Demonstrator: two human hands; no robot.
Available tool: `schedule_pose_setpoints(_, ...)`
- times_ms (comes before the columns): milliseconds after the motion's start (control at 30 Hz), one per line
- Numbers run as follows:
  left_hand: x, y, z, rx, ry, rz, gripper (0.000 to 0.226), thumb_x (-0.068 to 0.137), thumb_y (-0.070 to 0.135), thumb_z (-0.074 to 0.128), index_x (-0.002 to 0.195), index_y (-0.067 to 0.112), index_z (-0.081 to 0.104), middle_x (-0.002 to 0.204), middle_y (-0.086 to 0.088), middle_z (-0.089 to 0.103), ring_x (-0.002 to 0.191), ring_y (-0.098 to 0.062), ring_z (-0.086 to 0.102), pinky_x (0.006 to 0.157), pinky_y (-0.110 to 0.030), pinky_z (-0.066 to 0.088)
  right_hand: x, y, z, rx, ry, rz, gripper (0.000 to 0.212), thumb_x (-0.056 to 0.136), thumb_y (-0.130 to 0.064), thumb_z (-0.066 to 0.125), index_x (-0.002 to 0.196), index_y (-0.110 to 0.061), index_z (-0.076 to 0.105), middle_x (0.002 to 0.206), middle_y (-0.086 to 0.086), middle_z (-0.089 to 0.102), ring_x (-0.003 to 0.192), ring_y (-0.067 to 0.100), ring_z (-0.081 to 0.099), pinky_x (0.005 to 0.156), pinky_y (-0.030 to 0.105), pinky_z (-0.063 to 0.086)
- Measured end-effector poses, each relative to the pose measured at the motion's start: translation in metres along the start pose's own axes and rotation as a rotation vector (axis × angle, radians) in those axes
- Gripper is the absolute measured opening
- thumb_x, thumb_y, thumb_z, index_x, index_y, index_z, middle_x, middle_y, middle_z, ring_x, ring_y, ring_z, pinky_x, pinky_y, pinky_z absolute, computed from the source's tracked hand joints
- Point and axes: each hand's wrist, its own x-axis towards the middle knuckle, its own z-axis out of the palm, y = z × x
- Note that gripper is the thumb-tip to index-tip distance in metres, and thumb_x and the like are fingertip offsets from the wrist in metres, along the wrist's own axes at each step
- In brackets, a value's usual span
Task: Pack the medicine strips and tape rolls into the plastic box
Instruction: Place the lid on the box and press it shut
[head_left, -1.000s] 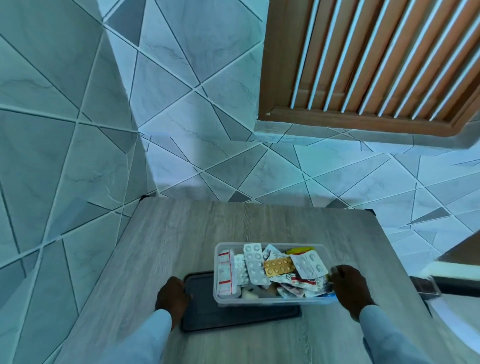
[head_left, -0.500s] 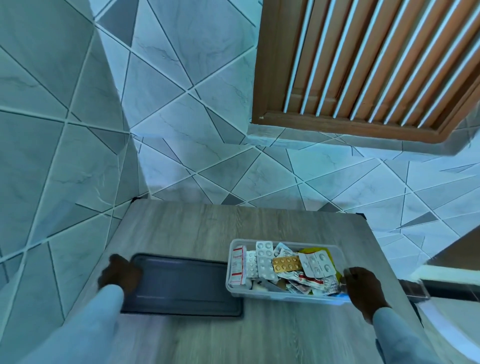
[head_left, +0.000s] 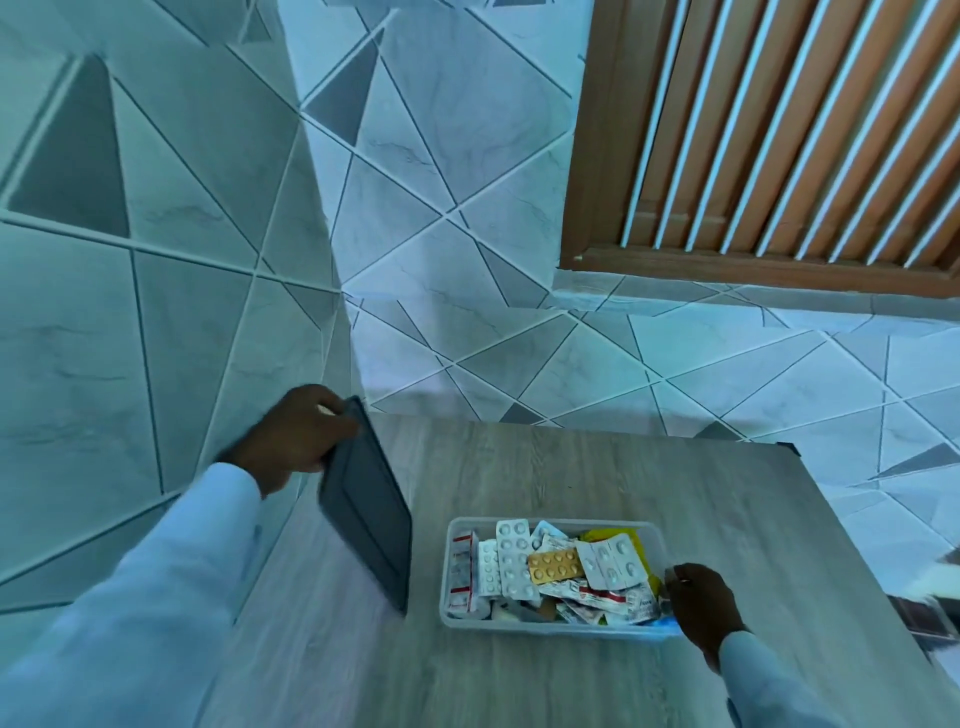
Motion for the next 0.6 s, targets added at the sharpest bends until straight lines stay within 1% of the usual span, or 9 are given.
schedule_pose_setpoints(100,-0.017,0.017,0.030,-0.035,-0.090,0.001,0.017,0.081,0.008,0.070,0.083,0.013,0.054,0.063,-0.011,0.053,0.043,-0.015,0.046,0.038,-0.019,0.040,-0.016,-0.013,0.008,0.033,-0.026,0.039,0.020,0.087,-0.023,0.066,0.098,-0.007,0.069,0.098,0.018,0.072,0.089,0.032,0.066,0.087,0.039,0.053)
schedule_pose_setpoints(167,-0.021,0.020,0.050,-0.066,-0.137,-0.008,0.022,0.080,0.008,0.071,0.088,0.011,0.050,0.058,-0.011,0.051,0.034,-0.012,0.043,0.037,-0.019,0.039,-0.030,-0.040,0.001,-0.080,0.009,-0.028,0.040,0.087,-0.040,0.065,0.112,-0.008,0.064,0.113,0.017,0.069,0.107,0.033,0.063,0.092,0.034,0.045)
schedule_pose_setpoints(233,-0.026,0.025,0.073,-0.077,-0.190,-0.020,0.026,0.080,0.009,0.071,0.090,0.011,0.048,0.057,-0.012,0.051,0.032,-0.013,0.043,0.035,-0.019,0.039,-0.050,-0.077,-0.006,-0.063,0.029,-0.144,0.043,0.087,-0.046,0.062,0.112,-0.011,0.065,0.111,0.015,0.070,0.105,0.031,0.064,0.092,0.038,0.047)
schedule_pose_setpoints(267,-0.032,0.030,0.085,-0.080,-0.206,-0.003,0.027,0.079,0.011,0.072,0.091,0.012,0.047,0.058,-0.012,0.052,0.033,-0.014,0.044,0.035,-0.019,0.040,-0.064,-0.096,-0.008,0.074,-0.041,-0.185,0.037,0.088,-0.044,0.063,0.108,-0.014,0.066,0.107,0.016,0.071,0.097,0.030,0.066,0.089,0.042,0.050)
schedule_pose_setpoints(333,-0.037,0.033,0.110,-0.054,-0.242,0.024,0.030,0.077,0.013,0.073,0.088,0.013,0.045,0.060,-0.010,0.054,0.033,-0.014,0.047,0.034,-0.019,0.041,-0.092,-0.128,-0.004,0.405,-0.357,-0.183,0.026,0.087,-0.038,0.065,0.105,-0.018,0.065,0.105,0.016,0.071,0.087,0.026,0.068,0.081,0.044,0.055)
schedule_pose_setpoints(400,-0.043,0.035,0.132,-0.035,-0.278,0.049,0.031,0.074,0.012,0.074,0.083,0.013,0.044,0.061,-0.010,0.056,0.031,-0.013,0.049,0.032,-0.019,0.040,-0.110,-0.145,0.005,0.562,-0.629,-0.156,0.040,0.079,-0.037,0.071,0.115,-0.022,0.059,0.108,0.012,0.070,0.094,0.027,0.068,0.080,0.043,0.055)
schedule_pose_setpoints(467,-0.047,0.034,0.151,-0.022,-0.309,0.057,0.031,0.072,0.010,0.074,0.079,0.011,0.044,0.059,-0.011,0.056,0.029,-0.013,0.050,0.032,-0.018,0.038,-0.120,-0.149,0.010,0.558,-0.777,-0.191,0.056,0.071,-0.030,0.079,0.122,-0.026,0.056,0.106,0.008,0.070,0.099,0.027,0.068,0.082,0.044,0.056)
schedule_pose_setpoints(533,-0.048,0.028,0.166,-0.027,-0.345,0.049,0.031,0.072,0.011,0.075,0.081,0.008,0.046,0.060,-0.012,0.057,0.031,-0.015,0.054,0.035,-0.020,0.041,-0.120,-0.144,0.015,0.550,-0.781,-0.217,0.049,0.074,-0.011,0.078,0.119,-0.021,0.060,0.097,0.009,0.071,0.092,0.025,0.067,0.080,0.044,0.056)
schedule_pose_setpoints(600,-0.048,0.022,0.179,-0.064,-0.392,-0.010,0.030,0.074,0.011,0.074,0.084,0.009,0.047,0.063,-0.013,0.059,0.038,-0.018,0.058,0.039,-0.025,0.047,-0.119,-0.137,0.020,0.541,-0.612,-0.210,0.033,0.080,0.002,0.068,0.110,-0.012,0.064,0.093,0.015,0.072,0.087,0.026,0.067,0.074,0.040,0.054)
